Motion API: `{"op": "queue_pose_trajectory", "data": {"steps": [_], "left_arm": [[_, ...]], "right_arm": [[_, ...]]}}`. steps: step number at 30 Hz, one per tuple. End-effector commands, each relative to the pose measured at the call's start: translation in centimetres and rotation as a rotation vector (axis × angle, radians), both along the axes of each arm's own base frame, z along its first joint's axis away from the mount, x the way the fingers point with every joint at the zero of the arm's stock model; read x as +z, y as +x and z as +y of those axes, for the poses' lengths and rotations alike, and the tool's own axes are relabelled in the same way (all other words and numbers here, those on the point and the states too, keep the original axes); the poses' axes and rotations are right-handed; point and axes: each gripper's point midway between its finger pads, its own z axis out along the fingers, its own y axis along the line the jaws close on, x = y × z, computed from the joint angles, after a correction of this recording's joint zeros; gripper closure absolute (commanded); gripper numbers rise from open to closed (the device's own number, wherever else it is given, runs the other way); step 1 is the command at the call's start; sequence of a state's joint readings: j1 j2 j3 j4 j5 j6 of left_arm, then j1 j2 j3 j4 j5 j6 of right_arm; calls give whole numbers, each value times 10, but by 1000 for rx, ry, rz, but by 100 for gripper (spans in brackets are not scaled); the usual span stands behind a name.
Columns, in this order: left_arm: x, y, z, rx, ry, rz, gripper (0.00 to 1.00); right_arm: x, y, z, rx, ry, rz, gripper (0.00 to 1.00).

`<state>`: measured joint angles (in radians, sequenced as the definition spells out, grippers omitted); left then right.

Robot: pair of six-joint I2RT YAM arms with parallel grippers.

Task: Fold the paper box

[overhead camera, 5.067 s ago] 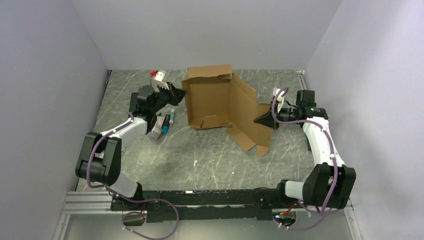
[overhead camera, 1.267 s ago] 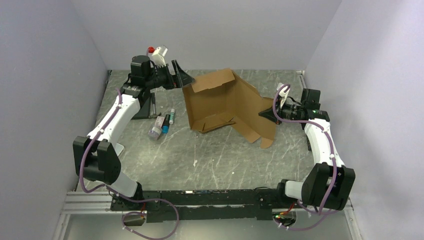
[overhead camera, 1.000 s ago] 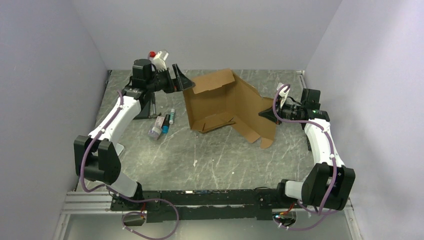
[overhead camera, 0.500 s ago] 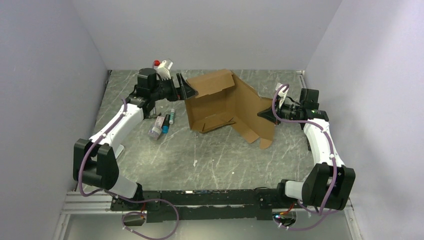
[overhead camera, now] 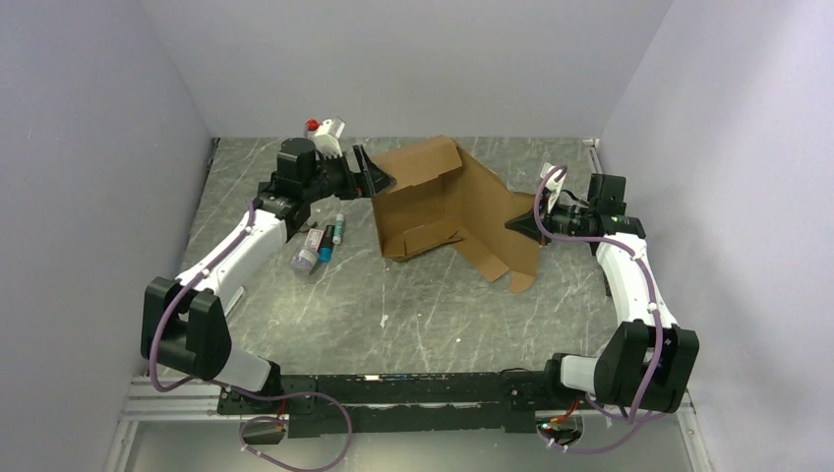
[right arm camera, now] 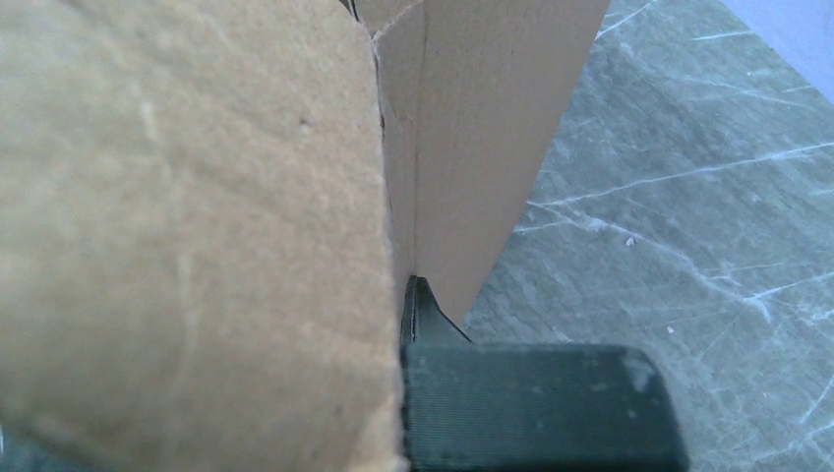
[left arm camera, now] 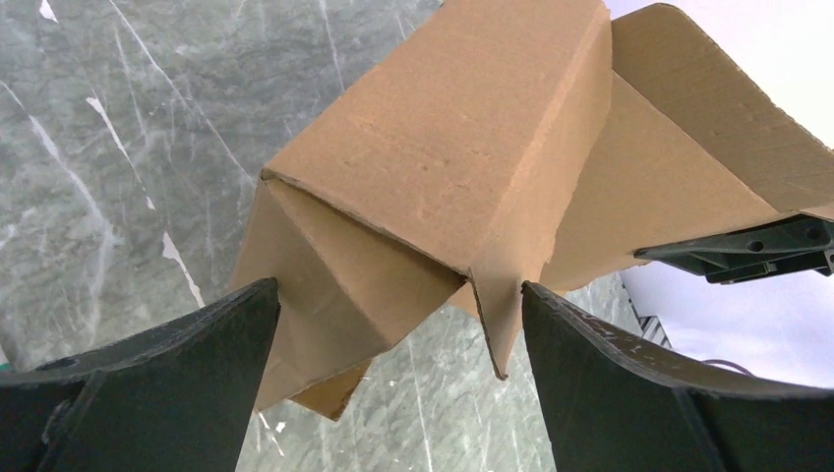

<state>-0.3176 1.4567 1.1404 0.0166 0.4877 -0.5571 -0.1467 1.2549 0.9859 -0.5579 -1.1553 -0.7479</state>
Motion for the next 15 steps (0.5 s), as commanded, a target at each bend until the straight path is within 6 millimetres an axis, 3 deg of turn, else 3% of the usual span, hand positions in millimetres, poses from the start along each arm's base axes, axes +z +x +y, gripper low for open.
{"op": "queue_pose_trajectory", "data": {"steps": [1,7,15], "left_arm": [[26,-4,-5,66,-28,-25,4],[18,-14,-10,126,9,50,9],[12,-6,-10,174,23,79,18]], "right_arm": [[-15,-5,0,-17,-15,70,100],[-15,-5,2,-13,-15,70,100],[-16,-5,3,-10,-18,69,100]]}}
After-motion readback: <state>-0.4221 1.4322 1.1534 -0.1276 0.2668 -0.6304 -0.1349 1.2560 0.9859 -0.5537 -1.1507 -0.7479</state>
